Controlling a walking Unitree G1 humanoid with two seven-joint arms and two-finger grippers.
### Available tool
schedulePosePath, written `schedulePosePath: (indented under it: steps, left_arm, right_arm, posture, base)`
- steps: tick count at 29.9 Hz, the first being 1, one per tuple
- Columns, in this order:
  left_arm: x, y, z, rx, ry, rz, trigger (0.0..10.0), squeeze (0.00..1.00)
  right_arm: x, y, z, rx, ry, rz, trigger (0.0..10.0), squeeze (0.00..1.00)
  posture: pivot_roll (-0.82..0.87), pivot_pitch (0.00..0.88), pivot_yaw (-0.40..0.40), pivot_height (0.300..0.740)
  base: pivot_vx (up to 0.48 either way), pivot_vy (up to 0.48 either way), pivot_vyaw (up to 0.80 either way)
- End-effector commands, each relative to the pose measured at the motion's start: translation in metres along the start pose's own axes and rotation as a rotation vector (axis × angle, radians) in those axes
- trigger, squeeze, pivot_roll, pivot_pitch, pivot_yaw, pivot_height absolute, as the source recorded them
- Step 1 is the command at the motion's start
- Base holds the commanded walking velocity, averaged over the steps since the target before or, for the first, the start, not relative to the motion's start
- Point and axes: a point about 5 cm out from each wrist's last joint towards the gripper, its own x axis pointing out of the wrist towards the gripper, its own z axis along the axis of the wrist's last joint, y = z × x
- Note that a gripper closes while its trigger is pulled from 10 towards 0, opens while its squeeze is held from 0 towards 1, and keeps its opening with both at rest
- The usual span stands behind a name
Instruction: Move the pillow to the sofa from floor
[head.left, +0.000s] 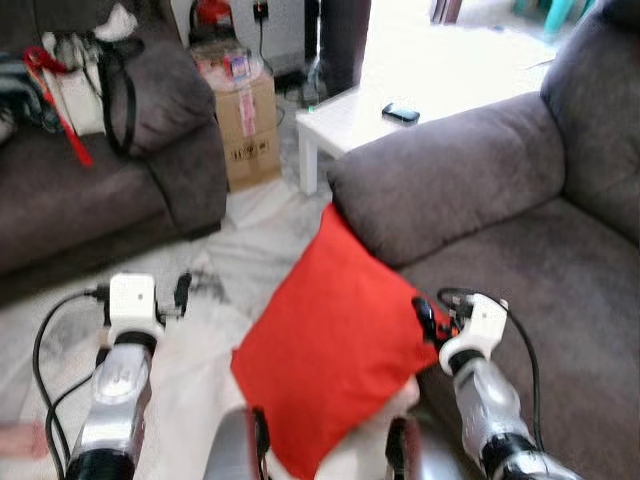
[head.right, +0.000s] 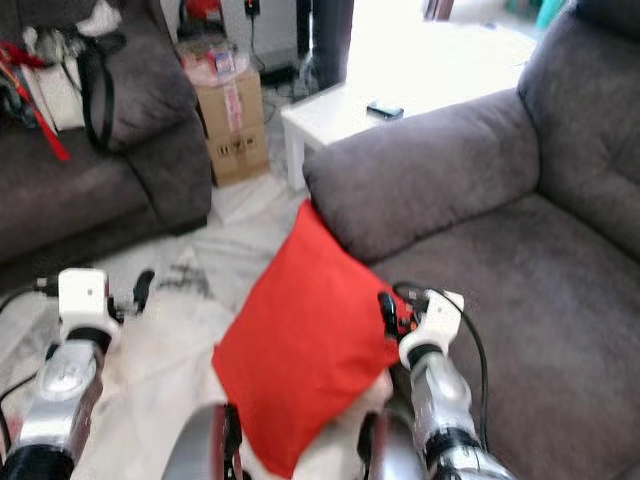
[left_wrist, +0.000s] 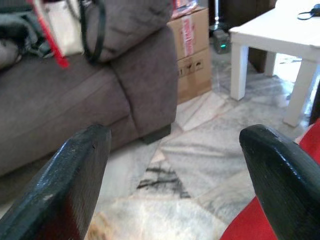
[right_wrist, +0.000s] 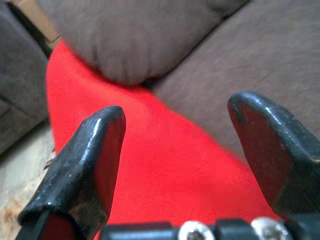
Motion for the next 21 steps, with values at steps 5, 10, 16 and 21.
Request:
schedulePosePath:
  steps: [5, 10, 16, 21]
  left_arm:
    - [-0.0025, -0.0036, -0.0043, 0.000, 0.022, -0.018, 10.0, 0.00]
    - [-0.0044, -0.0037, -0.0061, 0.000, 0.024, -0.022, 10.0, 0.00]
    - [-0.0063, -0.0031, -0.0094, -0.001, 0.040, -0.023, 10.0, 0.00]
    - [-0.0065, -0.0042, -0.0101, -0.003, 0.046, -0.023, 10.0, 0.00]
  right_arm:
    - [-0.0025, -0.0053, -0.0022, 0.007, 0.008, -0.024, 10.0, 0.00]
    - [-0.0025, -0.0048, -0.0030, 0.009, 0.012, -0.026, 10.0, 0.00]
    - [-0.0031, -0.0064, -0.0055, 0.017, 0.029, -0.045, 10.0, 0.00]
    - [-0.0013, -0.0070, -0.0046, 0.111, 0.019, -0.076, 10.0, 0.96]
  posture:
    - [0.11, 0.129, -0.010, 0.592]
    - [0.11, 0.139, -0.011, 0.592]
    - [0.12, 0.144, -0.011, 0.592]
    - [0.12, 0.152, -0.011, 0.592]
  base:
    - [0.000, 0.000, 0.00]
    - [0.000, 0.000, 0.00]
    - [0.000, 0.000, 0.00]
    - [0.000, 0.000, 0.00]
